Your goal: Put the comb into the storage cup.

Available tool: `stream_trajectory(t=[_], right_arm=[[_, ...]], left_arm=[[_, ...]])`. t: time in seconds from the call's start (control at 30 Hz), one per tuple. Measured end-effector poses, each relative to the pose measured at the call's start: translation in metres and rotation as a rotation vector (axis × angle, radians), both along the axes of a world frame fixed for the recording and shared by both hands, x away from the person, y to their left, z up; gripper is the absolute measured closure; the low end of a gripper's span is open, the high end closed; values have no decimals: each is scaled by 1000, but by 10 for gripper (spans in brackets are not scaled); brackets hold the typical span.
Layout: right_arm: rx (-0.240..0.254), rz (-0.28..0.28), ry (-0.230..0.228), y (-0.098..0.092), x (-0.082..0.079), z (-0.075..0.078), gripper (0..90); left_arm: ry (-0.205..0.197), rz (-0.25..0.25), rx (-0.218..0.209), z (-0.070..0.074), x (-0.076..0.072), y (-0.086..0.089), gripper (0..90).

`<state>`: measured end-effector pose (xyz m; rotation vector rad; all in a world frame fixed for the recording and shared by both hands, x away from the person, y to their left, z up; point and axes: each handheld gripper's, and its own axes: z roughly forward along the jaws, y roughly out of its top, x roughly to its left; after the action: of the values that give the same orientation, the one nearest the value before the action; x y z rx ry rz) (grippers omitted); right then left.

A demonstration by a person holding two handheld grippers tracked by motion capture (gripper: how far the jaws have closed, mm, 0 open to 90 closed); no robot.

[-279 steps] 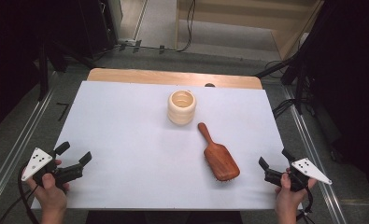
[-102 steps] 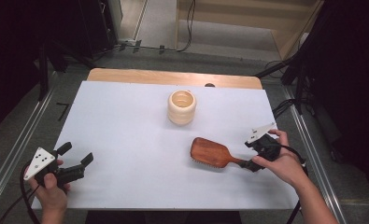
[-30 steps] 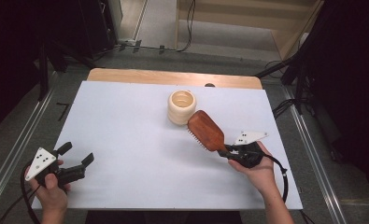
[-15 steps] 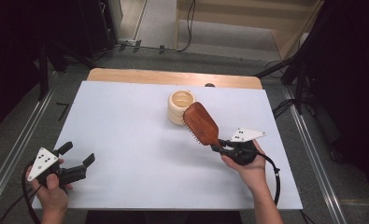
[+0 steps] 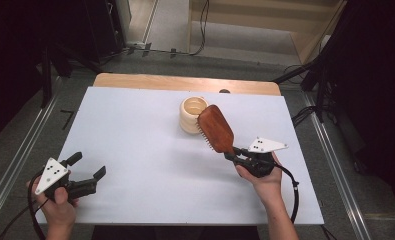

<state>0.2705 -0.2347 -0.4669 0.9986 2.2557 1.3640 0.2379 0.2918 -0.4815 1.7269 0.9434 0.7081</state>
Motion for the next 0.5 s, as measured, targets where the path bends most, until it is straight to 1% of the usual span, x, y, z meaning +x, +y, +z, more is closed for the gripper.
stream_trajectory(t=[0.03,0.1,0.17,0.23,0.3,0.37,0.5], right_arm=[[3,0,-7,-1,-1,1,704],[11,-6,-14,-3,-2,2,704],[24,-11,-24,-5,-3,2,705],[30,-14,-25,-5,-3,1,705],[29,-12,-28,-5,-4,0,705],[38,-13,-24,-4,-5,0,705],[47,-24,-28,-1,-6,-1,705]], left_arm=[[-8,0,5,1,0,-3,70],[-11,-3,12,4,0,-10,70],[-6,-15,7,7,0,-17,70],[-6,-22,0,10,0,-24,71],[-8,-46,-5,13,2,-33,71],[-11,-64,11,16,3,-41,70],[-19,-100,7,26,8,-58,71]])
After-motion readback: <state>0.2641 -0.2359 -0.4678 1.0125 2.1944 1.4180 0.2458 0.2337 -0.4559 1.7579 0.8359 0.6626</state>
